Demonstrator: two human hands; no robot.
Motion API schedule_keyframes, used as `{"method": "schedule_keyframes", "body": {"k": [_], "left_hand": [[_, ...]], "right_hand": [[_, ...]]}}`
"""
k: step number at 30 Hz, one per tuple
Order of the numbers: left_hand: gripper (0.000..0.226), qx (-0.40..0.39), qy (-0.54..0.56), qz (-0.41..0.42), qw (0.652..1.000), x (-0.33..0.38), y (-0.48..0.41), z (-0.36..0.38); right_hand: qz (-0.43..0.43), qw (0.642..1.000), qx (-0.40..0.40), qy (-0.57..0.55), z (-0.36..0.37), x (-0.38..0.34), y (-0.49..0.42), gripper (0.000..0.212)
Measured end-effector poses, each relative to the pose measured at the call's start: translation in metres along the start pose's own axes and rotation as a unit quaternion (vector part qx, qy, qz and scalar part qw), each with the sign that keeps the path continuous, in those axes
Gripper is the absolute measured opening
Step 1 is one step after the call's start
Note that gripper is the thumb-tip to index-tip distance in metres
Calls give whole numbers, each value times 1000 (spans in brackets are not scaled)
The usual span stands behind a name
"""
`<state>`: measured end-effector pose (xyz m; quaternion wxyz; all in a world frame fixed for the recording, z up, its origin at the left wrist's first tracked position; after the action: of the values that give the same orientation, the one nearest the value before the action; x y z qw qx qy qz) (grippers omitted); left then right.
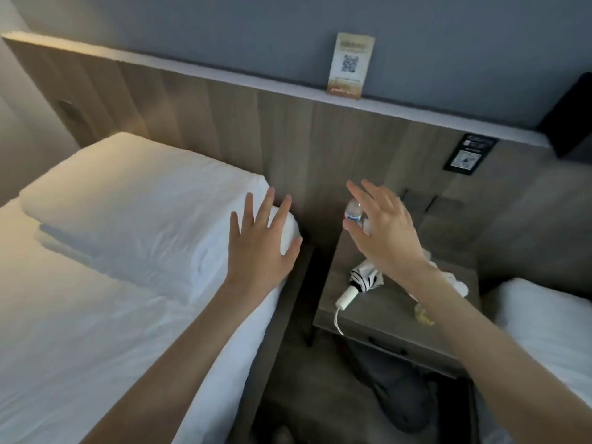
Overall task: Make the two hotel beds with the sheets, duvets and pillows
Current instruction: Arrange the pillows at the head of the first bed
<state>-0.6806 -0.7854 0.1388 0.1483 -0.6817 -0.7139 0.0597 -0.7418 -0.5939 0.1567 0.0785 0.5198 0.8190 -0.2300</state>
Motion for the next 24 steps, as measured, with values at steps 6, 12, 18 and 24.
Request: {"method": "schedule_keyframes", "body": {"k": [6, 12, 18, 24], "left_hand": [[65, -10, 12, 151, 988, 155, 21, -4], [62, -40, 60, 255, 964, 310, 96, -2], [61, -58, 95, 356, 928, 444, 189, -7], [63, -105, 127, 441, 882, 545, 262, -14]], "right_hand": [[135, 989, 52, 31, -89, 94, 127, 61], [251, 963, 81, 53, -165, 165, 287, 60], [340, 933, 97, 67, -217, 202, 439, 60], [417, 897, 126, 70, -255, 224, 558, 61]]}}
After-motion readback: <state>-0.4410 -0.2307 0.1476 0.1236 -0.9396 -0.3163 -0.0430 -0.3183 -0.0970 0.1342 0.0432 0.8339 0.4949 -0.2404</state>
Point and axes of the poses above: each hand's wrist, its own y-axis away from the middle knuckle, its own z-axis out of the palm, x = y × z, the point moved 6 cm from there along -y, towards the middle knuckle, and after that the axes turned 3 degrees about -y, right-handed, at the moved point
